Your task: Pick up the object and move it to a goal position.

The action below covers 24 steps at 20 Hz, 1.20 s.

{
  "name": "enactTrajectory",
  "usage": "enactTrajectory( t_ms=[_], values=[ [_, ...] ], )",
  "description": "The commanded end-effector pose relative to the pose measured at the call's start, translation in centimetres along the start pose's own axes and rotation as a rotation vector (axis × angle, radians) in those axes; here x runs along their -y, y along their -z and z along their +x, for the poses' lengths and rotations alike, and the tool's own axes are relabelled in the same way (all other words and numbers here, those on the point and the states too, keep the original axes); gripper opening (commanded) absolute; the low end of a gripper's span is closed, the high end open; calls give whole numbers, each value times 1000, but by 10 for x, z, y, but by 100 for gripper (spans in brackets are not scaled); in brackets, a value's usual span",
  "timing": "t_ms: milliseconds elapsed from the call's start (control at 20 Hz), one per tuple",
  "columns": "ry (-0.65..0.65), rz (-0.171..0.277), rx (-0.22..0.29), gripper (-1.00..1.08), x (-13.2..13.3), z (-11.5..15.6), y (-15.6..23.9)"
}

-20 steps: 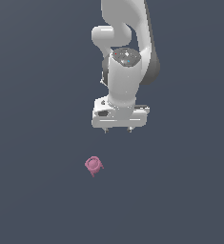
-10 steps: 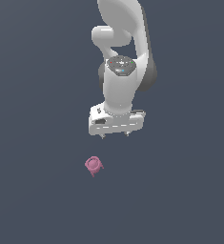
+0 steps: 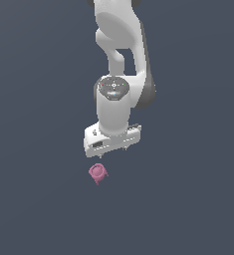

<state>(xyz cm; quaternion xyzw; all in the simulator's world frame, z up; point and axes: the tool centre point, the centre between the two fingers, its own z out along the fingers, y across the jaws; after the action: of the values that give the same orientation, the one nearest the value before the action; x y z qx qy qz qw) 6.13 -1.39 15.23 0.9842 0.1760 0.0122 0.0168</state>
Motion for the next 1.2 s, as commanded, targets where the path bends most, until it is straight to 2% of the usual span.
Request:
enactTrajectory(
  t_ms=[0,600,1150],
  values=[
    [54,4,3,100,-10,4,-9],
    [280,29,11,100,-57,16,-49],
    [366,40,11,100,-75,17,-65]
  ],
)
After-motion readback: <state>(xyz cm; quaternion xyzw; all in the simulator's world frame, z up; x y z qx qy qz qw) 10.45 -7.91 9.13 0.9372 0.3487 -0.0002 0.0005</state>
